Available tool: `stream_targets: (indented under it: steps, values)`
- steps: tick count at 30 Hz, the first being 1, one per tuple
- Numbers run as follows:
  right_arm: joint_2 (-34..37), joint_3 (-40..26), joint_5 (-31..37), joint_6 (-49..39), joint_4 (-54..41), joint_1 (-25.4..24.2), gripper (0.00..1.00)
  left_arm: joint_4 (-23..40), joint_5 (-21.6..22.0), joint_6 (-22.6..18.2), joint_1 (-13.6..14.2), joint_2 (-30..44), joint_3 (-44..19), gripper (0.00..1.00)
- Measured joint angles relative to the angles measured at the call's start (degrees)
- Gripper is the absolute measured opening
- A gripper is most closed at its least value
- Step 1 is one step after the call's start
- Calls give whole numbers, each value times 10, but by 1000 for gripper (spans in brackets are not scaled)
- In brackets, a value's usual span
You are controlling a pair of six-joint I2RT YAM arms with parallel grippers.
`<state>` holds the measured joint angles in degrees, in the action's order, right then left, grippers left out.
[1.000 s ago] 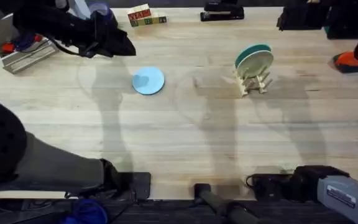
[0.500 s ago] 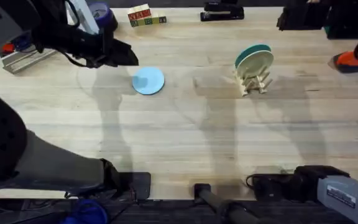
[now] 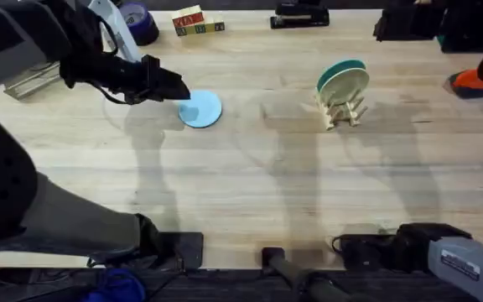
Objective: Pick up the plates from the table one by one and place each into a slot on the dish rack.
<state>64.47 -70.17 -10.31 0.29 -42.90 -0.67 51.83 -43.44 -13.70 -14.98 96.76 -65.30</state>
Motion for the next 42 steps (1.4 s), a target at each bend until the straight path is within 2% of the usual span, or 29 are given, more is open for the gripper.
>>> stream_targets:
  steps: [12,21,37,42]
  values:
    - [0,0,0,0,0,0,994,-2,2,0,-3,84,1,40]
    - [0,0,0,0,0,0,995,14,2,0,-29,86,1,40]
    - [0,0,0,0,0,0,995,2,9,-1,-29,86,1,42]
    - [0,0,0,0,0,0,995,21,-6,0,-29,86,-1,39]
